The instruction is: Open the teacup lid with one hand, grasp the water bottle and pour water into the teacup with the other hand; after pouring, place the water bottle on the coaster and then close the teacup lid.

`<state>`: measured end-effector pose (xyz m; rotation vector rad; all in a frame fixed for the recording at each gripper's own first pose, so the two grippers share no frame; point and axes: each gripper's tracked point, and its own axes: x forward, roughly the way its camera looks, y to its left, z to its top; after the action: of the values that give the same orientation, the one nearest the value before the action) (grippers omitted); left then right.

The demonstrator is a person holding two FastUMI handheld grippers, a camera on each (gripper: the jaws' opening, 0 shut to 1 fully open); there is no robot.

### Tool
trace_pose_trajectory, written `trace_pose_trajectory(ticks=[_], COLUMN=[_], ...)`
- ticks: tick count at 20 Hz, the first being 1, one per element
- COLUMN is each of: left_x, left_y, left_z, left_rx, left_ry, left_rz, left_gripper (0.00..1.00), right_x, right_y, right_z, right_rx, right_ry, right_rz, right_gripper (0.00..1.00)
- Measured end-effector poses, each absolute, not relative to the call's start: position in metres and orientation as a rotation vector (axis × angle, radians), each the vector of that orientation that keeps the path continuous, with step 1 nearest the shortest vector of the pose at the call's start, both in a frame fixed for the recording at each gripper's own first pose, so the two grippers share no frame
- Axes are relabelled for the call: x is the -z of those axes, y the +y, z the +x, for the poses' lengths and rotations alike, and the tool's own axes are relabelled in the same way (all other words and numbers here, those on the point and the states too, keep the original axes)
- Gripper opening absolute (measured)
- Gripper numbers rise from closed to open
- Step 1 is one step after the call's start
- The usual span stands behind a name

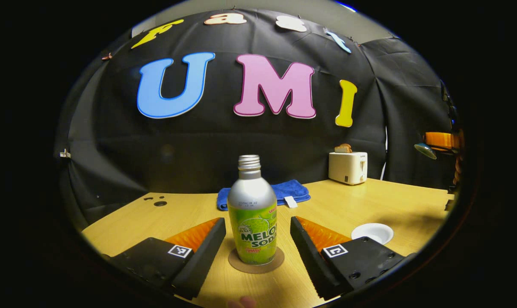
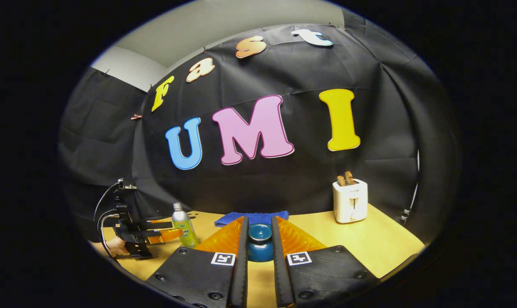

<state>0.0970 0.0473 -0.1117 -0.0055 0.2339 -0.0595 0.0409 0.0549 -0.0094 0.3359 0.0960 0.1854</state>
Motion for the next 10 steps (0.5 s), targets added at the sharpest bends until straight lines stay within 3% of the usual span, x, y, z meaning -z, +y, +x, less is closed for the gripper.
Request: trace_pose_trajectory(ticks=[5, 6, 10], left_x=[0.089, 0.089, 0.09], left_y=[0.059, 0.061, 0.072], left_z=[0.065, 0.059, 0.05], left_rx=[0.017, 0.015, 0.024], left_ry=[0.152, 0.159, 0.149], left_rz=[-0.098, -0.088, -0.09], left_gripper=[0.96, 0.95, 0.96], right_x=[0.031, 0.039, 0.063], right_y=[0.128, 0.139, 0.176], right_z=[0.044, 0.047, 0.058], right_rx=[-0.309, -0.319, -0.341], right_ry=[0.153, 0.171, 0.224], right_rz=[0.372, 0.374, 0.383], right_gripper=[0.24, 0.29, 0.29])
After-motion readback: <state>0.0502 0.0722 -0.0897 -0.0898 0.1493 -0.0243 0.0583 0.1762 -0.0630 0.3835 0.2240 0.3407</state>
